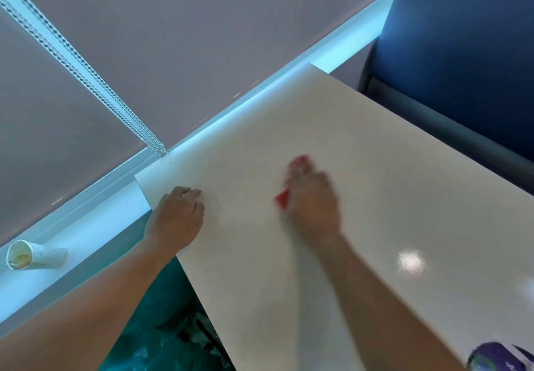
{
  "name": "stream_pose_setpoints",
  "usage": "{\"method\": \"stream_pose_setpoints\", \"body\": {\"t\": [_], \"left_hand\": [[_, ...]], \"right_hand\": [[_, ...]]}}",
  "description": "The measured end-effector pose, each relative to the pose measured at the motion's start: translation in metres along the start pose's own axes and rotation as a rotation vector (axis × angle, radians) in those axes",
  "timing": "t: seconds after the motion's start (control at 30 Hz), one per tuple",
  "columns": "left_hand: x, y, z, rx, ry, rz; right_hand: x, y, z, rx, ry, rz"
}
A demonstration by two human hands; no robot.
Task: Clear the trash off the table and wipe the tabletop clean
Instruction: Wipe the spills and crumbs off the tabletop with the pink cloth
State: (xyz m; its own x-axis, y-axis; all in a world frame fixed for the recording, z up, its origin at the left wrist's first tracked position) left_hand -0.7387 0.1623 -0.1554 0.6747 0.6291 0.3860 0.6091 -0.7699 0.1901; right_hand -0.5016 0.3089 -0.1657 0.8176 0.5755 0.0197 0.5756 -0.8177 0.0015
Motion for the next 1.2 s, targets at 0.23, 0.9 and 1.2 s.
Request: {"method": "stream_pose_setpoints", "body": {"t": [0.23, 0.9, 1.2], "left_hand": [[-0.008, -0.019, -0.018, 0.037, 0.005, -0.096], [-0.034, -0.040, -0.033, 0.066, -0.080, -0.115], [-0.031, -0.048, -0.022, -0.009, -0.279, -0.111]], "right_hand": [[-0.110, 0.044, 0.004, 0.110, -0.096, -0.487], [-0.095, -0.057, 0.009, 0.117, 0.012, -0.480], [0.040, -0.166, 0.006, 0.058, 0.083, 0.174]]}}
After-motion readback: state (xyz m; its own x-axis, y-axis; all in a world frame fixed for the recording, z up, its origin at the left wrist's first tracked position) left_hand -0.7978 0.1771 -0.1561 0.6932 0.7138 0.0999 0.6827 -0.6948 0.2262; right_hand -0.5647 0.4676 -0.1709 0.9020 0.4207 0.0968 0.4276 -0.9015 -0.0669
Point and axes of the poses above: each hand's wrist, its own y-axis away from the middle knuckle, its own z-axis out of the palm, x = y × z, the point moved 8 cm from there along -y, towards the middle knuckle, and after that the axes turned 15 degrees about y, right-handed, at the moved point
